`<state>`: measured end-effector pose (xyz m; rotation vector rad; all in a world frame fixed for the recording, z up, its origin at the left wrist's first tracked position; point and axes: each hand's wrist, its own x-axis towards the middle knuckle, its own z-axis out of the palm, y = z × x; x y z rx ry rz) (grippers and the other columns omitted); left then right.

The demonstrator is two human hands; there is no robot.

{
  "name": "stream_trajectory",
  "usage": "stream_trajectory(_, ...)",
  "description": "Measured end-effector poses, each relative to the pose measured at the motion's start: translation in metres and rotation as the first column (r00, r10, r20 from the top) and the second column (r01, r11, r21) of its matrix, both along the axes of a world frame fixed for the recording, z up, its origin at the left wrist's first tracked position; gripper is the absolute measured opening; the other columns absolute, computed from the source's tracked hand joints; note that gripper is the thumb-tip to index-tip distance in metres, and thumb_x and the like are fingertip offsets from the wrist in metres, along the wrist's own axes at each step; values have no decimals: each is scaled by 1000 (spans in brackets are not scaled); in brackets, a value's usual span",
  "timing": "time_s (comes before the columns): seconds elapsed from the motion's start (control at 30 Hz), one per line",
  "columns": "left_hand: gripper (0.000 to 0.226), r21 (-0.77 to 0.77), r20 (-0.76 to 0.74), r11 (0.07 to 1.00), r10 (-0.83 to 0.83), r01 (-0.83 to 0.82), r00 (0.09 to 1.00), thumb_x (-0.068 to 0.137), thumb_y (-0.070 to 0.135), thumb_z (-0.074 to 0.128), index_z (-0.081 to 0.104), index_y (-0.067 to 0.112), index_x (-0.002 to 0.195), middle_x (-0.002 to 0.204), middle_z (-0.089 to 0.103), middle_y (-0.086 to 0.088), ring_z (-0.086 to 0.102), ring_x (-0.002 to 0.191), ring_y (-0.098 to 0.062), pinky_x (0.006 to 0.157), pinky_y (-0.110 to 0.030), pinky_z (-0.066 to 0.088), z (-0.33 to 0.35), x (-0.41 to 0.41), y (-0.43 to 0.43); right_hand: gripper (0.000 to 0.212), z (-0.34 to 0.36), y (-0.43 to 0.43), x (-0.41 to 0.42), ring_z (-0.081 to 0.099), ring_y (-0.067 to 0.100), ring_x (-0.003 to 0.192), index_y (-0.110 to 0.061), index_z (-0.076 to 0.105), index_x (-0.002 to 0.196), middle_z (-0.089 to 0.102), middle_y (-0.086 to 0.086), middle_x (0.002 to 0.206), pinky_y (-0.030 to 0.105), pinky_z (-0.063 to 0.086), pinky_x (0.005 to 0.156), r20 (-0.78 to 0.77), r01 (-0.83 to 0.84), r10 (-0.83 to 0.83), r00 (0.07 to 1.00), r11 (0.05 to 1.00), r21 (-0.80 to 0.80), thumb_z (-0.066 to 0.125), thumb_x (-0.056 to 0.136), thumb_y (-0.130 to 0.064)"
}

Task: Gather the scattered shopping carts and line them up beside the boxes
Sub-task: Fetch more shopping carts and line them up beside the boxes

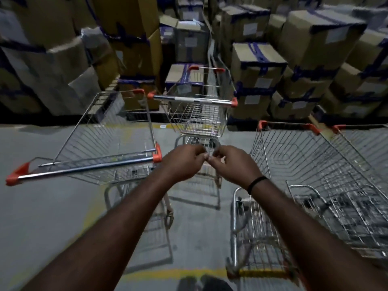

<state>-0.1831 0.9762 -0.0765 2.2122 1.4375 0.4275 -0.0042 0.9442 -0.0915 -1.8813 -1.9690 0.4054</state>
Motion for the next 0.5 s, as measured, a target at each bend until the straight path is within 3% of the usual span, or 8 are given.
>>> stream_trajectory(0.3,26,35,-38,998,50,-49,998,99,44,55,71,27,112,106,73,3,65,97,-19,82,-38,54,-3,-17,128,41,1,134,-5,64,18,95,-26,69,101,69,-6,101,42,54,81,-3,39,-39,999,999,38,56,90,-64)
stream_trajectory(0.5,29,30,-120,994,112,-109,986,97,47,56,69,27,113,109,71,4,65,99,-18,84,-42,56,-10,-26,237,42,-10,261,-12,63,21,106,-23,69,111,69,-1,113,41,52,88,-51,27,-23,998,996,80,59,90,-58)
